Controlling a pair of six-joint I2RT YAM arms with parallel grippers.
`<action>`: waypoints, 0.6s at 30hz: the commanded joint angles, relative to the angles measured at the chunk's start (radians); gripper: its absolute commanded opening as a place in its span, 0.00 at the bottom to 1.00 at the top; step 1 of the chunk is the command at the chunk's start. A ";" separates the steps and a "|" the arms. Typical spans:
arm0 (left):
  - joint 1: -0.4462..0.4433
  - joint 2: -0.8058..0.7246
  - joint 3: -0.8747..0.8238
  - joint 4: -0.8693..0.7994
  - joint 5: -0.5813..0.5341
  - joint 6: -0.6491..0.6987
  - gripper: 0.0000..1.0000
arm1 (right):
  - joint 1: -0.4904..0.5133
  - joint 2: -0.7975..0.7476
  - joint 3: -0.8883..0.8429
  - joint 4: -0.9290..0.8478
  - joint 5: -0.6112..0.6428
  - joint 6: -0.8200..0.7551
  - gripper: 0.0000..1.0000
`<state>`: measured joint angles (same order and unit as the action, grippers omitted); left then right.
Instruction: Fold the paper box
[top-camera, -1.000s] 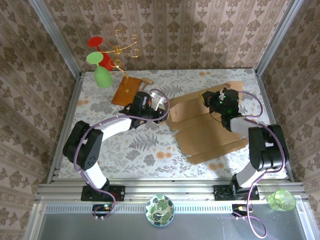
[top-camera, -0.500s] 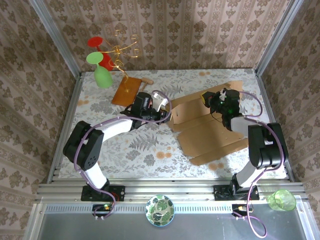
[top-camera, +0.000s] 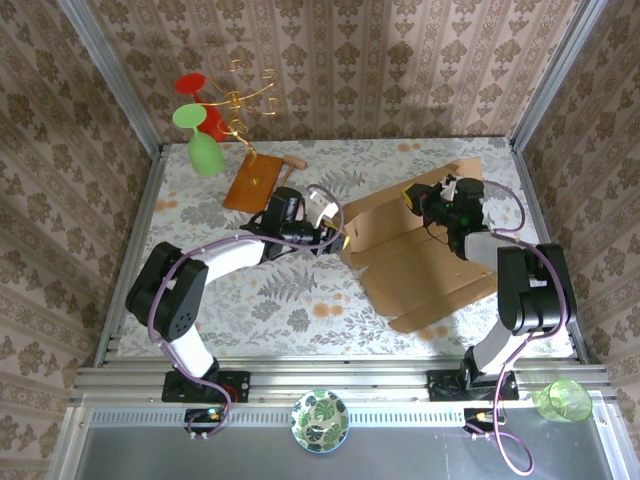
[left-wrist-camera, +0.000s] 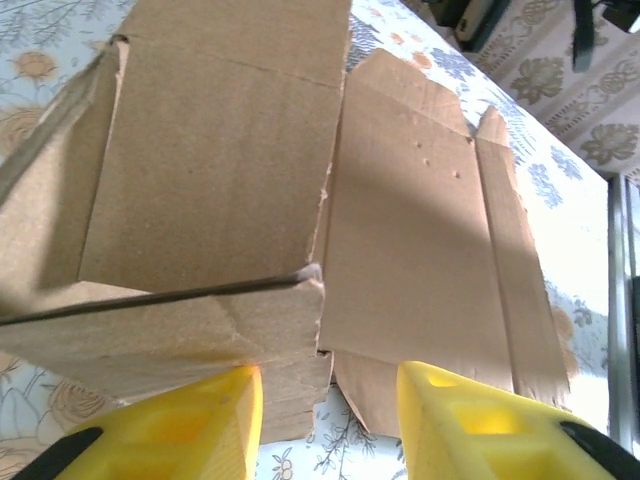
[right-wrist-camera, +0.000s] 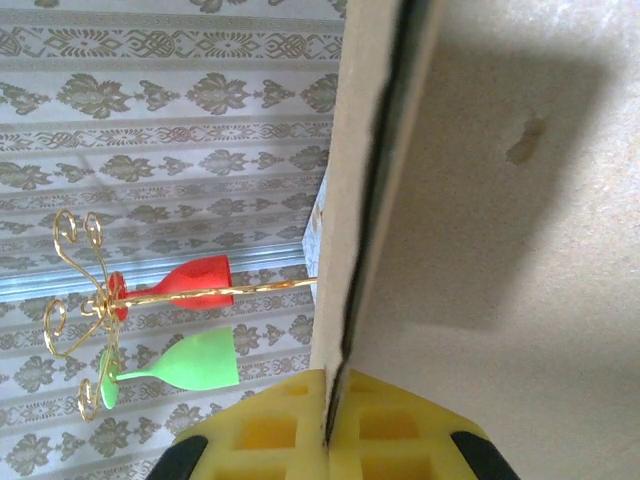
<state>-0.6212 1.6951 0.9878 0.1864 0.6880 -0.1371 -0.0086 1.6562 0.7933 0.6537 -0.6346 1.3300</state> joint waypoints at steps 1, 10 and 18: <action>0.006 -0.032 0.001 -0.007 0.072 0.042 0.43 | -0.008 0.011 0.050 0.007 -0.063 -0.046 0.00; 0.084 -0.046 0.018 0.035 0.065 0.000 0.46 | -0.003 0.043 0.112 0.030 -0.050 0.013 0.00; 0.067 -0.198 0.066 -0.060 -0.077 -0.093 0.50 | 0.010 0.071 0.106 0.041 0.008 0.034 0.00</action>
<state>-0.5377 1.5951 0.9920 0.1673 0.6891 -0.1837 -0.0071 1.7084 0.8764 0.6559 -0.6579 1.3586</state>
